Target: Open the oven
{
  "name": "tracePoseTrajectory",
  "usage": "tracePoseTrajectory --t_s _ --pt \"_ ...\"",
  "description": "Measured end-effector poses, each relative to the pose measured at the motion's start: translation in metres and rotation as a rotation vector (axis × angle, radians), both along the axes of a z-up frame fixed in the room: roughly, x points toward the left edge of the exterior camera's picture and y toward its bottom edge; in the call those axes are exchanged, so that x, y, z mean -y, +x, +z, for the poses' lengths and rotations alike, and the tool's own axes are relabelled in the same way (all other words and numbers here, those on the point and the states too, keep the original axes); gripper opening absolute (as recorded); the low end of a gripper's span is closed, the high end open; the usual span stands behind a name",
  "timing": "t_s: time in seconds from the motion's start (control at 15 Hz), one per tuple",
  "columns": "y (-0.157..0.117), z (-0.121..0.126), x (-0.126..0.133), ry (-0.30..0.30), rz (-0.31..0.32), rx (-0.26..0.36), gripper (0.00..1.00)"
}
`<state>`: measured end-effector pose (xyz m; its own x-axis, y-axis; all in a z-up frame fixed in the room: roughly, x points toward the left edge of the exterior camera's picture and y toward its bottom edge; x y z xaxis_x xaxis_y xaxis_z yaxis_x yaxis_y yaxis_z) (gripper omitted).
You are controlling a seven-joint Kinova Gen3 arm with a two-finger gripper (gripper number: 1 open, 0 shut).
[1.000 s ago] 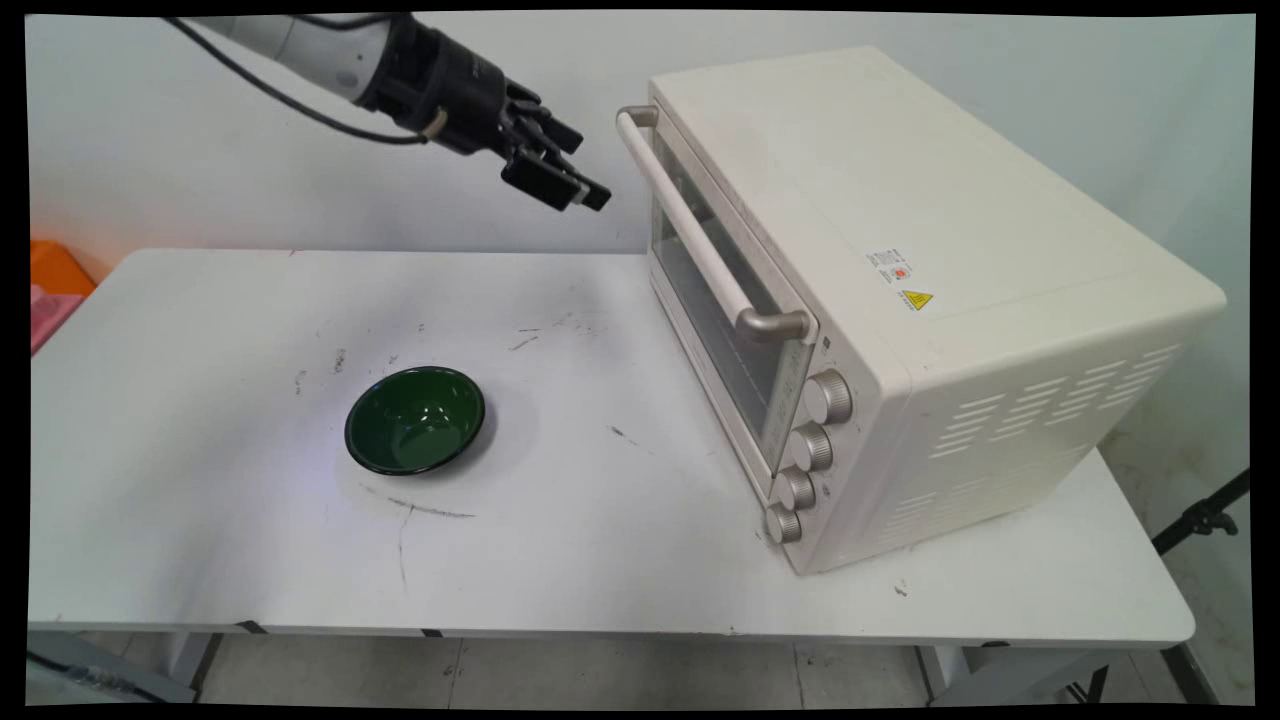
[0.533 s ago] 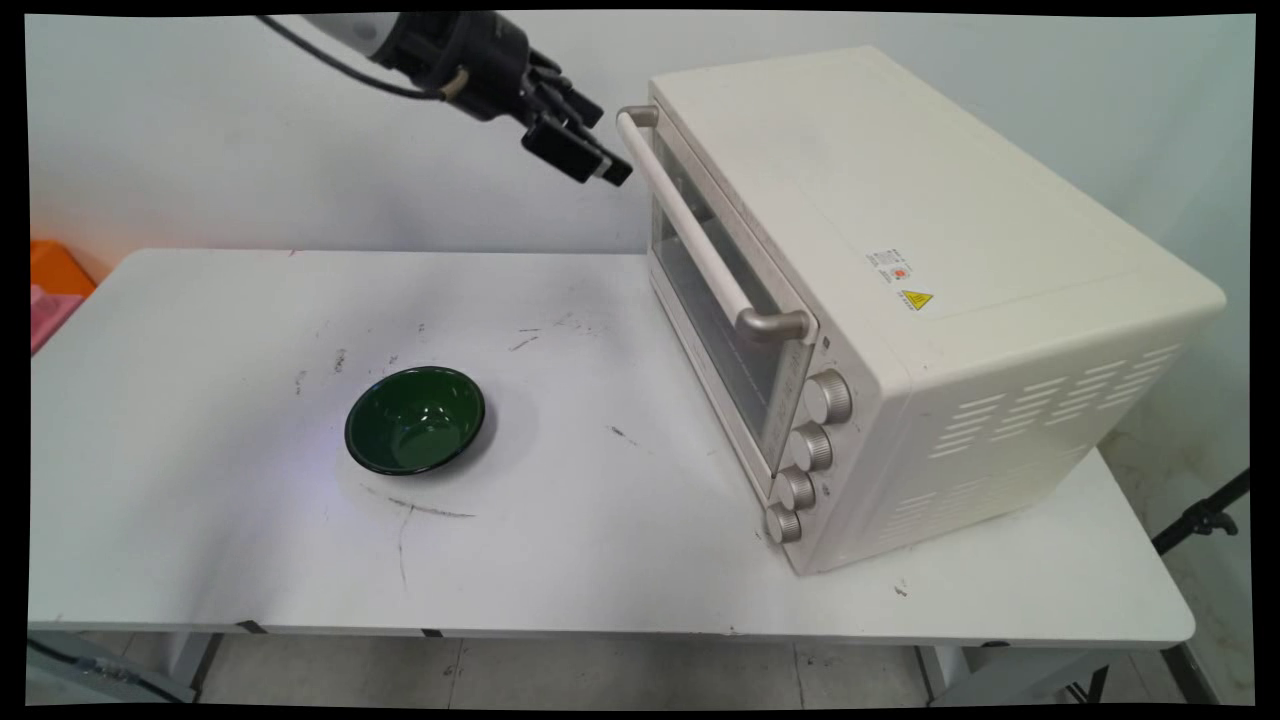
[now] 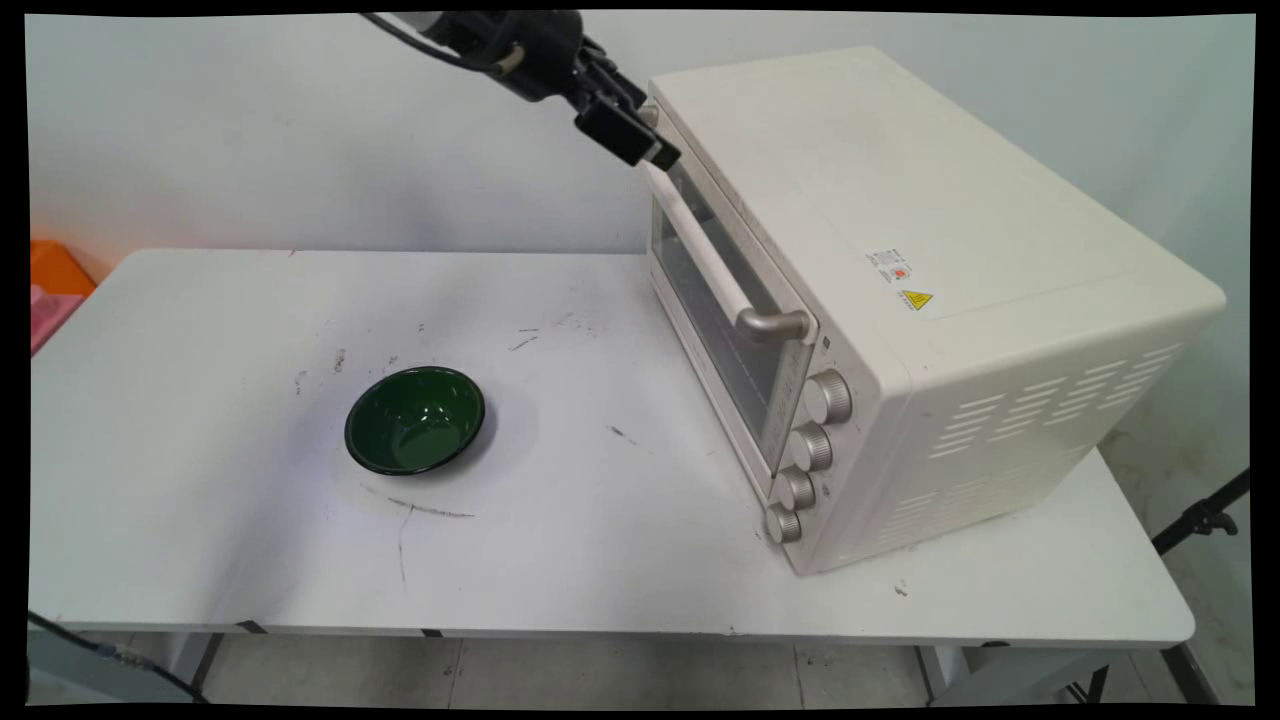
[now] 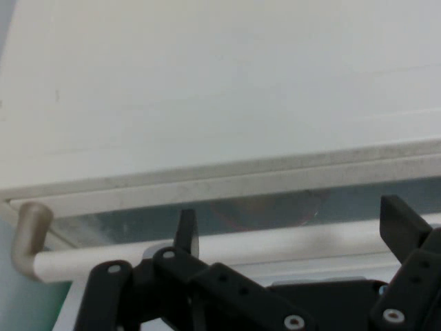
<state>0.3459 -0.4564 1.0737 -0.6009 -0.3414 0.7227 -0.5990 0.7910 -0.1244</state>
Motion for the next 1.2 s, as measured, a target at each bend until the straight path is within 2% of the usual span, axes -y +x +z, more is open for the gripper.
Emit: tracePoseTrajectory --t_s 0.2,0.27,1.2 --pt "-0.012 -0.001 0.005 0.002 0.001 0.005 1.0" --pt "-0.016 -0.002 0.006 0.003 0.001 0.007 0.0" --pt "-0.046 -0.034 0.021 0.026 0.032 0.047 0.0"
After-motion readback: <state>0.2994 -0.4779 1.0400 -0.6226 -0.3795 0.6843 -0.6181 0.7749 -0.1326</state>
